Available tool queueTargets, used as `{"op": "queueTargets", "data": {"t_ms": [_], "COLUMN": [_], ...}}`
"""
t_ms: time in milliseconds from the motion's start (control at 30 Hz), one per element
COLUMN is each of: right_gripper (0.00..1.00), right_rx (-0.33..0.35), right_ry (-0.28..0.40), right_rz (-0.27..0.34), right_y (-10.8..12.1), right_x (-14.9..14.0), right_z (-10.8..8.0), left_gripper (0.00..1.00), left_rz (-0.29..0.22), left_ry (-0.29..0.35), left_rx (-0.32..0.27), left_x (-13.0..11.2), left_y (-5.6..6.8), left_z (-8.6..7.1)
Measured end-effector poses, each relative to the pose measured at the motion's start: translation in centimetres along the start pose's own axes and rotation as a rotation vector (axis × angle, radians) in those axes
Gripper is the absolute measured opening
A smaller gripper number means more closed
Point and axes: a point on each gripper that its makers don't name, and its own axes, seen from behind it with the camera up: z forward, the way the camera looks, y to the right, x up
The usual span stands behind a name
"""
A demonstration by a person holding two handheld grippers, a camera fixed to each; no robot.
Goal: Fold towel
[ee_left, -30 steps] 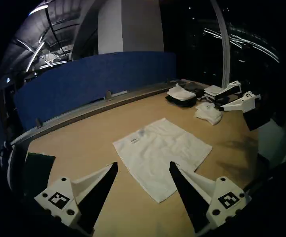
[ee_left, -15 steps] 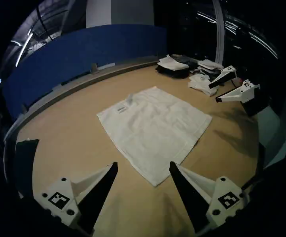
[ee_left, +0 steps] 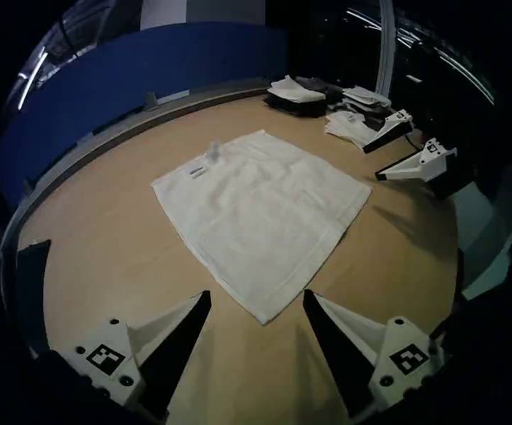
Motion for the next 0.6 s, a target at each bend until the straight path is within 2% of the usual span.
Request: {"op": "queueTargets", "data": {"t_ms": [300,467,600], "right_gripper": [0.99,0.92,0.86], "right_rx": [0.002,0.011,0.017], "right_ry": [-0.039,-0.048,-0.054], "right_rz": [-0.01,-0.006,-0.005], "right_y": [-0.2,-0.4,-0.5], "right_x": [-1.8,-2.3,-2.6], "right_z": [1.0,1.3,1.4], "left_gripper": [0.97,0.97,0.93], "left_rz": [0.003,0.013,0.033], "left_ry": [-0.039,-0.049,-0.062], "left_rx": [-0.006,-0.005,-0.003], "left_x": [-0.9,-1.1,-1.5], "left_y": [0.6,0.8,1.2], "left_z": [1.4,1.9,2.1]}}
